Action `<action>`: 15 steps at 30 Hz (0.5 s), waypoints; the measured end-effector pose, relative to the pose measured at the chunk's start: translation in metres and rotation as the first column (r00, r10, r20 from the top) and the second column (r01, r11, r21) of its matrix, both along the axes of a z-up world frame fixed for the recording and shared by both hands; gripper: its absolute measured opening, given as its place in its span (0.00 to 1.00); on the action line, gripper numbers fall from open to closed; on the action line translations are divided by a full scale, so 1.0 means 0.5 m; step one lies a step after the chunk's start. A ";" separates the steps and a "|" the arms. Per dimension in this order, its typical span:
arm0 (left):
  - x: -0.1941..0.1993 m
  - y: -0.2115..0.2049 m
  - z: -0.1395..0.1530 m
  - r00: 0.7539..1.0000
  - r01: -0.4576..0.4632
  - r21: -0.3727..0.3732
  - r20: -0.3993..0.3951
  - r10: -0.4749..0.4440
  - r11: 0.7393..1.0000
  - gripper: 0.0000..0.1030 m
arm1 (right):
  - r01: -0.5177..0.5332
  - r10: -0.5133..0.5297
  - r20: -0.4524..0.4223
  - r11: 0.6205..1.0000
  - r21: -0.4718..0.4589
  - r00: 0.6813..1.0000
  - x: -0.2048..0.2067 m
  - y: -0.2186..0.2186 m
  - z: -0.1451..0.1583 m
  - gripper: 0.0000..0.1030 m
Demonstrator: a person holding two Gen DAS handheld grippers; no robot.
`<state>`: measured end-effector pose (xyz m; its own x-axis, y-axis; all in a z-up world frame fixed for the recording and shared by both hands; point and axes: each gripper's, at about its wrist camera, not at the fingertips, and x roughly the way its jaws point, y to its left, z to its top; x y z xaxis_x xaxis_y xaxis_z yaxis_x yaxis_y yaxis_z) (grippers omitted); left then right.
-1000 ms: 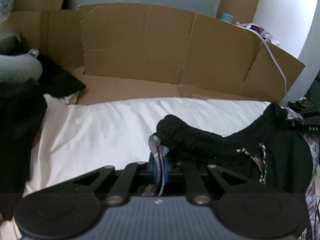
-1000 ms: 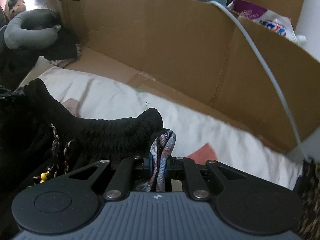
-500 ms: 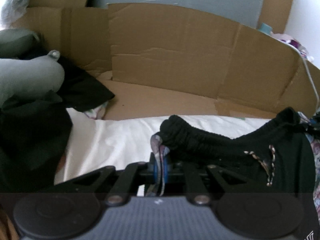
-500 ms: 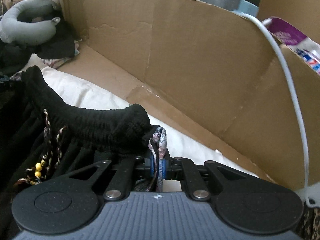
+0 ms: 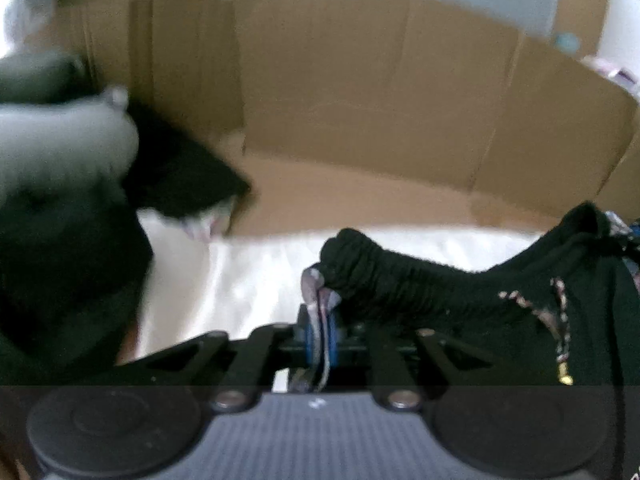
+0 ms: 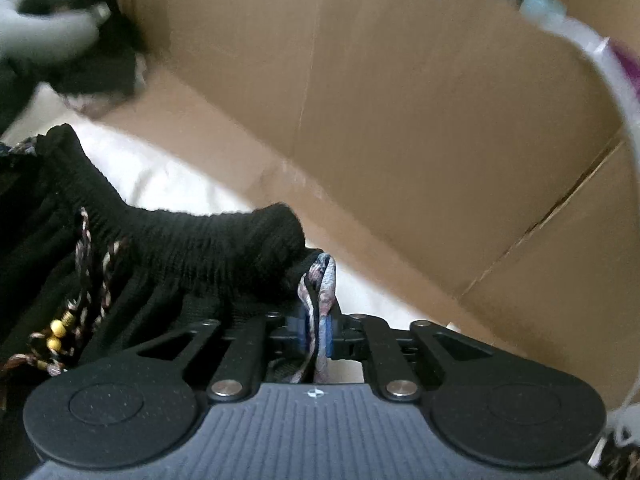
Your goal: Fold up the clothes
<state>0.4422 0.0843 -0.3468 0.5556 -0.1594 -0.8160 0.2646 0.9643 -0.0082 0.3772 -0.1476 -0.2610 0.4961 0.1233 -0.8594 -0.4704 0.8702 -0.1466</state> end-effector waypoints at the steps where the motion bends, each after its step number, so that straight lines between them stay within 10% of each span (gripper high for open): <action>1: 0.003 -0.001 -0.015 1.000 -0.010 0.020 -0.019 0.011 1.000 0.21 | -0.015 0.015 -0.007 0.999 -0.029 1.000 0.000 0.005 -0.017 0.37; 5: -0.012 0.009 -0.040 1.000 -0.016 0.071 0.007 0.016 0.997 0.46 | -0.041 0.041 0.025 0.999 -0.017 0.999 -0.007 -0.011 -0.036 0.50; 15: -0.102 0.072 0.017 0.998 -0.052 0.083 0.026 0.050 0.995 0.46 | 0.088 -0.094 0.036 0.984 0.155 0.995 -0.094 -0.092 0.068 0.53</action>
<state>0.3913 0.1204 -0.3385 0.5805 -0.0620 -0.8119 0.2146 0.9735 0.0791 0.3304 -0.1934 -0.2273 0.5474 0.2042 -0.8116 -0.3843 0.9228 -0.0270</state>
